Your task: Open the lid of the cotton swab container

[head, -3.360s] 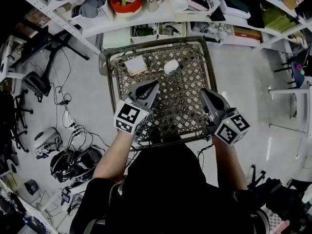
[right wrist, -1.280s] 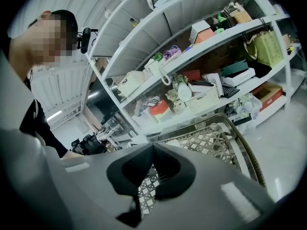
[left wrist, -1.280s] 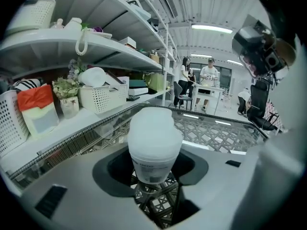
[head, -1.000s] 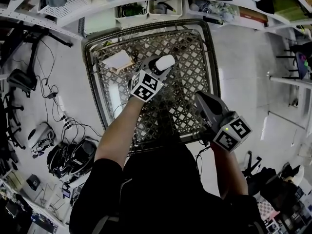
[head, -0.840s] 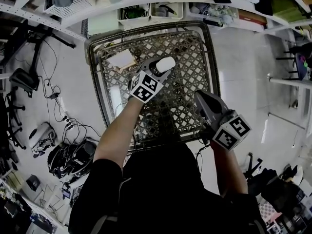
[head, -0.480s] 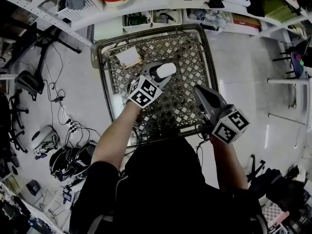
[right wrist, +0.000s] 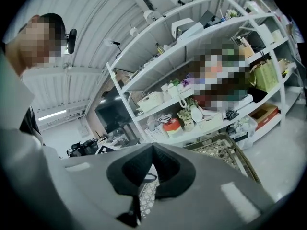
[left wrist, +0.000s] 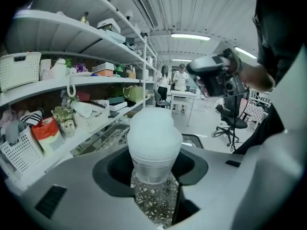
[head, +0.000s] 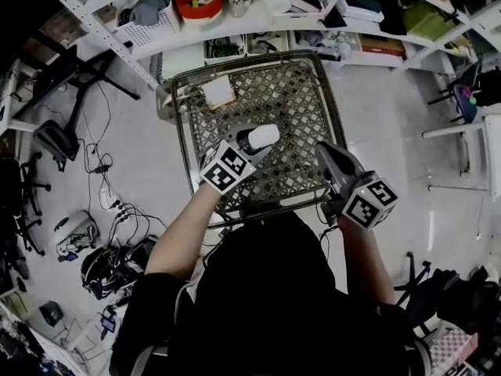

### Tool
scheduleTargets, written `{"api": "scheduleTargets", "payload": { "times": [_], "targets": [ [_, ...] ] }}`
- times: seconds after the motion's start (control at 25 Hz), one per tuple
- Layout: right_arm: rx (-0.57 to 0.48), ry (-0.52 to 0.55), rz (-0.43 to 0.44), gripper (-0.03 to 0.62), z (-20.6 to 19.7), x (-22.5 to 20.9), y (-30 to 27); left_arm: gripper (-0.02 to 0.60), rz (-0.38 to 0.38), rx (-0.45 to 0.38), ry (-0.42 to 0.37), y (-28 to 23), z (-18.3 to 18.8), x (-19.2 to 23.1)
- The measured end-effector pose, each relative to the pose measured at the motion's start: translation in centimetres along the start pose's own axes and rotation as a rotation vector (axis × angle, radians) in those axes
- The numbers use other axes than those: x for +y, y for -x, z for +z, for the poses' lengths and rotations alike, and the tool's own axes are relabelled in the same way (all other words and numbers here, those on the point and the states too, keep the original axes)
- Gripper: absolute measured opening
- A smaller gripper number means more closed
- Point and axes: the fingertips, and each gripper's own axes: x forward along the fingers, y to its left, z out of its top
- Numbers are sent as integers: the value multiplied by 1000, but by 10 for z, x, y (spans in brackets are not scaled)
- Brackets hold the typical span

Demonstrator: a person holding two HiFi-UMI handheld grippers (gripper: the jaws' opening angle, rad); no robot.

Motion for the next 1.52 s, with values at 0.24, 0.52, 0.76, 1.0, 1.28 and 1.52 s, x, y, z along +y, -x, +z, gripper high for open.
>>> {"api": "scheduleTargets", "payload": {
  "times": [0.24, 0.52, 0.76, 1.0, 1.28, 1.52],
  "targets": [
    [-32, 32, 8, 11, 16, 14, 24, 204, -7, 9, 4, 31, 17, -26],
    [-62, 15, 63, 12, 29, 9, 42, 204, 1, 47, -9, 49, 41, -49],
    [-77, 66, 77, 43, 51, -18, 82, 204, 11, 37, 28, 50, 74, -73],
    [-124, 88, 23, 58, 68, -52, 128, 204, -45, 5, 13, 35, 116, -107],
    [-156, 94, 95, 83, 88, -38, 132, 204, -58, -12, -49, 25, 158, -123],
    [-126, 192, 258, 171, 98, 2, 125, 204, -147, -25, -102, 35, 182, -153]
  ]
}}
